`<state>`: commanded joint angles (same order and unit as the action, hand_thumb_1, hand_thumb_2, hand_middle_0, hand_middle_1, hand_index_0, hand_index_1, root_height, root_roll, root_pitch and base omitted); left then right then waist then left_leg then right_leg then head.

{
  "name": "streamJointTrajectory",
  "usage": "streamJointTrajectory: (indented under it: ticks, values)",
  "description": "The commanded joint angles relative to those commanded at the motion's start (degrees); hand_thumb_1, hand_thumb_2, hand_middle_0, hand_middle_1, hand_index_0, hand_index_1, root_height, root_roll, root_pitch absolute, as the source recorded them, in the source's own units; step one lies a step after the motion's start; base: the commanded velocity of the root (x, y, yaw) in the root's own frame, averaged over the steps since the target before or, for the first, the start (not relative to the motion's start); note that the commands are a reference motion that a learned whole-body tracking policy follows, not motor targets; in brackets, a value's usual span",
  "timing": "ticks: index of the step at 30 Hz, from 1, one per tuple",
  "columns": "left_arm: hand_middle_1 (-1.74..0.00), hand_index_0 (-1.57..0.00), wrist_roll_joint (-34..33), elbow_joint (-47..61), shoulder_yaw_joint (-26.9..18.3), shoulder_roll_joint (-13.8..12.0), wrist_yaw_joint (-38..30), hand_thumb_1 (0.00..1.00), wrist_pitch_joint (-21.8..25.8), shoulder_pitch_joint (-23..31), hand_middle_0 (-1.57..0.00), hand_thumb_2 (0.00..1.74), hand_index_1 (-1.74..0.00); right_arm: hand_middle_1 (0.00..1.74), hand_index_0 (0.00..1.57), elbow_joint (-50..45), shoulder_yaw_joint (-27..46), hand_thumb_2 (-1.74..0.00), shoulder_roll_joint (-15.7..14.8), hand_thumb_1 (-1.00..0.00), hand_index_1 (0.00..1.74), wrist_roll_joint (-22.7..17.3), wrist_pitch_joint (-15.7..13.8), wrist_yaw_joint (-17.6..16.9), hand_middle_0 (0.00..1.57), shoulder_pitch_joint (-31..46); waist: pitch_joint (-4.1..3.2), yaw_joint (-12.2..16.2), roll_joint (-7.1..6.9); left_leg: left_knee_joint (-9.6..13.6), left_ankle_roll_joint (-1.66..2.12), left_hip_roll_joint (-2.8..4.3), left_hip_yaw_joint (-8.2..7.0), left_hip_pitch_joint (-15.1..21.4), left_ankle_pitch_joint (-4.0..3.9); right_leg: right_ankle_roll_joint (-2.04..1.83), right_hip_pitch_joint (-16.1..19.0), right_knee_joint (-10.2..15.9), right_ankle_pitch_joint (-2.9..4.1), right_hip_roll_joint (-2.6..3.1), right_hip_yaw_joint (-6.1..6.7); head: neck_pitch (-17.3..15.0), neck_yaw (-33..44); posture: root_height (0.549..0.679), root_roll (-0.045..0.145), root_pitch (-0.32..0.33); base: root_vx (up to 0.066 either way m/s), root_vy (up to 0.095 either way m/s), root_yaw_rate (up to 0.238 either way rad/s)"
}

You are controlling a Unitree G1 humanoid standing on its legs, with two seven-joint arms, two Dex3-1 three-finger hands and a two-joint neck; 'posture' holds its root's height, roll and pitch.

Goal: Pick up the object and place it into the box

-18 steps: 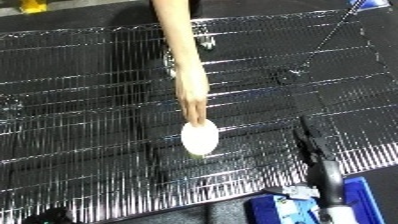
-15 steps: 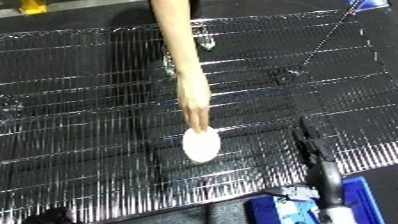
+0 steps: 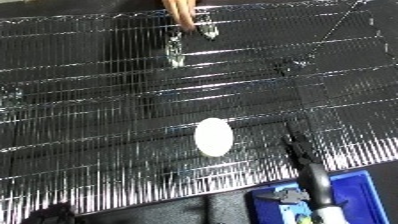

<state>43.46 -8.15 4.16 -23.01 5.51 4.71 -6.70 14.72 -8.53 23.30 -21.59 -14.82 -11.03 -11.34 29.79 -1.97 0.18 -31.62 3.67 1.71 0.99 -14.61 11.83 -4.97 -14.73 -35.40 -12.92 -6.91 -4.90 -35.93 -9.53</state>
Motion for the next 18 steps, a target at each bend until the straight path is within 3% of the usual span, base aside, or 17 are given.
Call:
streamJointTrajectory:
  ticks: [9, 18]
  values:
    - [-1.74, -1.57, 0.21, -0.06, 1.36, 0.01, -1.79, 1.00, 0.36, -1.85, -1.57, 1.74, -1.74, 0.00, 0.00, 2.84, -1.92, 0.00, 0.73, 0.00, 0.00, 1.68, -0.57, -1.04, 0.00, -3.87, 0.00, -0.52, 0.66, -3.36, -0.34, -1.02, 0.39, -4.65, 0.87, -0.12, -5.10, -4.04, -0.54, -0.96, 0.05, 0.51, -0.74, 0.652, 0.049, -0.032, -0.015, 0.031, 0.059]
    - [-1.74, -1.57, -0.03, 0.04, 2.43, 0.14, -2.73, 1.00, -0.03, -3.13, -1.57, 1.74, -1.74, 0.00, 0.00, 4.07, -2.31, 0.00, 1.54, 0.00, 0.00, 1.66, -0.59, -0.62, 0.00, -8.42, 0.00, -0.95, 1.36, -6.07, -0.61, -1.54, 0.55, -8.00, 2.09, -0.15, -8.83, -6.58, -0.82, -1.61, 0.22, 0.91, -1.88, 0.646, 0.049, -0.006, 0.004, 0.024, 0.048]
